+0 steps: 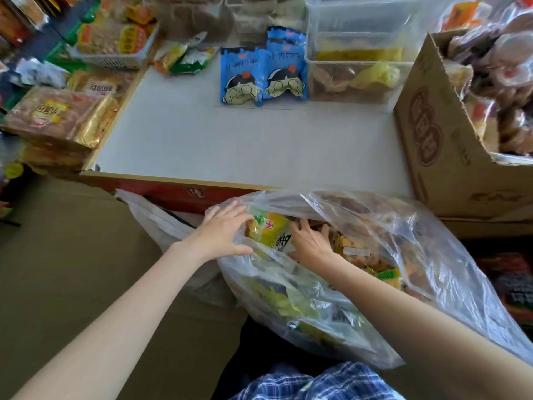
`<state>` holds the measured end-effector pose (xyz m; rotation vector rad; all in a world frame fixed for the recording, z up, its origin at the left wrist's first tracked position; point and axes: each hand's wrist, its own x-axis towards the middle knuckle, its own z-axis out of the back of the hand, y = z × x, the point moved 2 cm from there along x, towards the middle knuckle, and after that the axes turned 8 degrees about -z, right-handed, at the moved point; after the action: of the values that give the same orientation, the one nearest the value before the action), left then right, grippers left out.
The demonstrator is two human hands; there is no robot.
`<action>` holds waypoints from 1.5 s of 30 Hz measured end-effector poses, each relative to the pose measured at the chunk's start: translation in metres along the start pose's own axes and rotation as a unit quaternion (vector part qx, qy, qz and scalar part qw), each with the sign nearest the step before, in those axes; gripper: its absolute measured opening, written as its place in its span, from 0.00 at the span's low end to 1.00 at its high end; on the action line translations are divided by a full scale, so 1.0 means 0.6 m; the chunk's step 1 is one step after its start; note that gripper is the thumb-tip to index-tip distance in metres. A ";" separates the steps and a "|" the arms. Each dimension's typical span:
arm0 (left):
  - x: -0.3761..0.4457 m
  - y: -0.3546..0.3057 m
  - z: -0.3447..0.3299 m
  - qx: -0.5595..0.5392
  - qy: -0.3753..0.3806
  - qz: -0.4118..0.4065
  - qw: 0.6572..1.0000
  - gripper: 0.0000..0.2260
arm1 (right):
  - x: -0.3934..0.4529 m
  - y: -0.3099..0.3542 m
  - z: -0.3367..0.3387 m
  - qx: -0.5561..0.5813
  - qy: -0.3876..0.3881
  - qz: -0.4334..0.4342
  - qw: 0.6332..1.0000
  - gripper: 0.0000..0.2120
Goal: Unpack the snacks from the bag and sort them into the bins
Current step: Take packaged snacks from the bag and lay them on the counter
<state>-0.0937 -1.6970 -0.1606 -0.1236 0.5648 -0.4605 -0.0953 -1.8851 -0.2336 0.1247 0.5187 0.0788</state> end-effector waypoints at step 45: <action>0.206 0.332 0.259 -0.785 -0.308 0.187 0.504 0.10 | 0.327 0.204 0.357 0.647 0.104 0.021 0.755 0.12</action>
<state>0.1599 -1.5774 -0.1376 -1.8467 0.0932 0.7014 0.1760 -1.7641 -0.1281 1.5187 0.7177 -0.2488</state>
